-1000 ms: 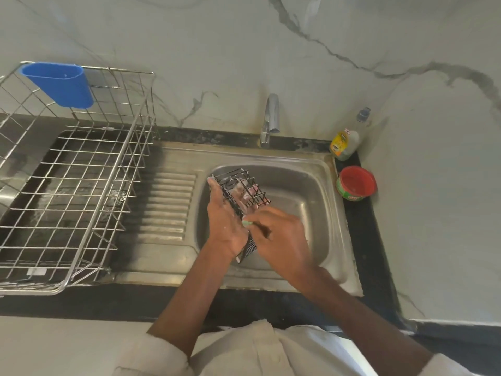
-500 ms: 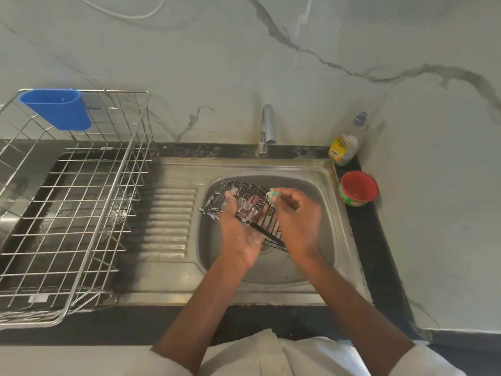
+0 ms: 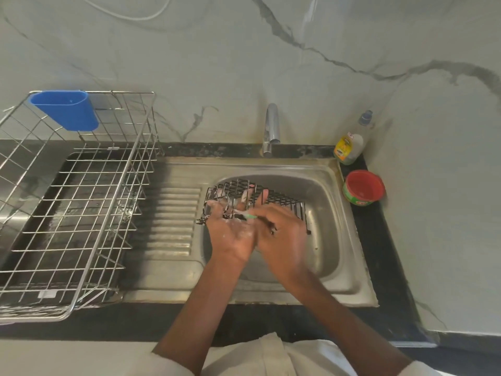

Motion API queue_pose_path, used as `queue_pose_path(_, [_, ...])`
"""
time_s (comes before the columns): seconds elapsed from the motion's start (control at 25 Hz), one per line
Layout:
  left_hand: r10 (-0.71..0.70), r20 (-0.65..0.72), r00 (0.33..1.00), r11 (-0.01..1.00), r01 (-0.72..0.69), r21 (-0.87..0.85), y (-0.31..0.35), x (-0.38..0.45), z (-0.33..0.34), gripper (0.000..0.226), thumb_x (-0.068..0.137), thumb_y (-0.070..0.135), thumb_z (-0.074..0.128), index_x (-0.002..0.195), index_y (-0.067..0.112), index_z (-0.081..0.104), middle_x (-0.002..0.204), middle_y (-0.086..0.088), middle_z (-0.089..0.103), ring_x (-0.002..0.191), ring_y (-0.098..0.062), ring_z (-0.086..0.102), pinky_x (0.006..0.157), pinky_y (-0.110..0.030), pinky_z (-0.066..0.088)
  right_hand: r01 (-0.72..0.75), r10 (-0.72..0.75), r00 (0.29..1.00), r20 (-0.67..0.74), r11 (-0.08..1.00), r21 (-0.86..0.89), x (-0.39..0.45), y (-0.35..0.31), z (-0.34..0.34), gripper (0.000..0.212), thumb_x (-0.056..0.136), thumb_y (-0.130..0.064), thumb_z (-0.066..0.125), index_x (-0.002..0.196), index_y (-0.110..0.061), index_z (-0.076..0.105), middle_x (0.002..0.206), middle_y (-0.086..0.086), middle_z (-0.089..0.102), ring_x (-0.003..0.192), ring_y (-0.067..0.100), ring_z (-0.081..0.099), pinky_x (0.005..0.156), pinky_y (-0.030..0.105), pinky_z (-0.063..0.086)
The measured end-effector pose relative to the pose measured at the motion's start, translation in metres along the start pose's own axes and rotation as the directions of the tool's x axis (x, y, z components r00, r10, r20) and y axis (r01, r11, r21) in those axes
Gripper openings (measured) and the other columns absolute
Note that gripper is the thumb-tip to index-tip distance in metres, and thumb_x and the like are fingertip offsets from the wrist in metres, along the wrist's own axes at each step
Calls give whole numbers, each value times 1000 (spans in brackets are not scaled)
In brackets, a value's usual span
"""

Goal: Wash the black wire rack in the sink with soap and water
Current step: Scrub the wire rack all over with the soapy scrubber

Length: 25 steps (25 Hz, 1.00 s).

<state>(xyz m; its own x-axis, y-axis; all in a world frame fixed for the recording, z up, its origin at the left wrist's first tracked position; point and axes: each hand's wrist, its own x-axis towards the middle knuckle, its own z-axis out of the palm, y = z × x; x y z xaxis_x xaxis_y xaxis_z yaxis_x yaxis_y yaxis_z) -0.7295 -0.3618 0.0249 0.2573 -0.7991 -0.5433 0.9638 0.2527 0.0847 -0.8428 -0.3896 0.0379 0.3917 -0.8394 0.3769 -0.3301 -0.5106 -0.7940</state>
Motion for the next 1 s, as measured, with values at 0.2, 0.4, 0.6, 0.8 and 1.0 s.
queue_pose_path(0.2, [14,6,1000,1000,-13,-13,2,-1,-6,73,106,59,50,154,8,32,148,-33,55,130,-53,62,99,-69,55,-80,77,997,-28,989,-125,-15,13,-12,28,85,1,75,93,-26,83,95,-18,77,92,10,69,78,28,57])
queue_pose_path(0.4, [12,-73,997,990,-2,139,-3,-7,-11,75,109,61,43,128,-10,58,98,-24,72,85,-33,77,74,-41,67,-65,58,993,100,996,69,4,-18,8,32,85,11,70,98,-16,82,94,-8,78,87,2,72,80,23,59])
queue_pose_path(0.6, [76,-58,995,938,-52,343,-8,-5,-11,86,100,82,35,127,5,64,113,-16,74,99,-28,77,84,-40,64,176,-165,978,128,980,-87,19,-8,-8,32,84,14,65,99,-9,81,90,-1,75,77,9,68,67,26,59])
queue_pose_path(0.8, [111,-75,991,839,-53,542,-8,-7,-3,92,89,94,30,119,14,63,109,-6,79,98,-18,77,89,-38,60,264,-235,960,149,940,-218,34,-4,-20,18,91,2,71,101,-10,81,93,1,73,73,10,66,66,23,58])
queue_pose_path(1.0, [177,-78,981,752,-83,654,-5,-8,-3,106,84,99,25,152,23,56,151,-11,63,136,-26,63,111,-51,52,398,-311,900,305,872,-286,32,-19,-23,29,79,11,74,98,-11,80,88,2,71,78,21,65,60,28,55])
